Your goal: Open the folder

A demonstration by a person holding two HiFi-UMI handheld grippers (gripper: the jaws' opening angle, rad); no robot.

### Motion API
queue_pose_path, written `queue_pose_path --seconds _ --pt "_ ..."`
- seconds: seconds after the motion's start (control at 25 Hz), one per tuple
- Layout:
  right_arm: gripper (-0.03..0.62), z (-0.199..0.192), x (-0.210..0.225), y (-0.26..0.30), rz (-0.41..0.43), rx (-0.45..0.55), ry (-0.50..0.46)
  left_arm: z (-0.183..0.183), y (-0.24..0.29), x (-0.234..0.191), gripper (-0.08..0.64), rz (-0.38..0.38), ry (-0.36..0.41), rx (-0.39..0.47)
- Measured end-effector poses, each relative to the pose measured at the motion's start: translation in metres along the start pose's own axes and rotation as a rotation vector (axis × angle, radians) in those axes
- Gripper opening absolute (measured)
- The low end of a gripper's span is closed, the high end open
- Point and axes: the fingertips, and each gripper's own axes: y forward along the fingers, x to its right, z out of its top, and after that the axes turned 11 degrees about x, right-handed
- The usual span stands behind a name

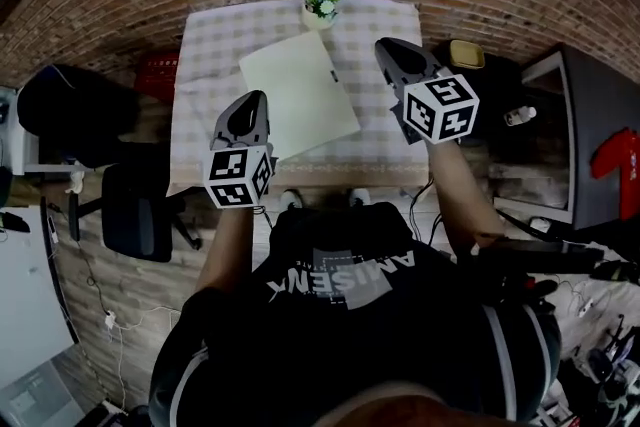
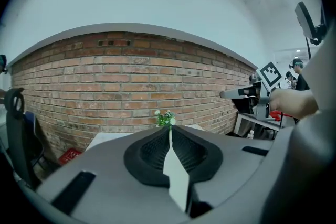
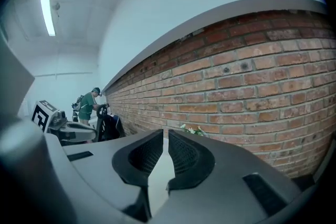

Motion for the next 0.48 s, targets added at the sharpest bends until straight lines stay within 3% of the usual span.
queue_pose_path --seconds 0.28,0.4,0.48 --pt "0.052 -0.044 0.011 0.019 0.059 -0.076 0.036 -0.03 -0.014 -0.005 0.012 0.076 -0.022 -0.044" --pt "0.118 -0.064 0.011 0.026 0.087 -0.115 0.052 -0.047 -0.025 -0.006 0.014 0.111 -0.03 -0.076" --pt "0.12 -0.075 0.012 0.031 0.097 -0.137 0.058 -0.059 -0.031 -0.006 0.014 0.128 -0.032 -0.091"
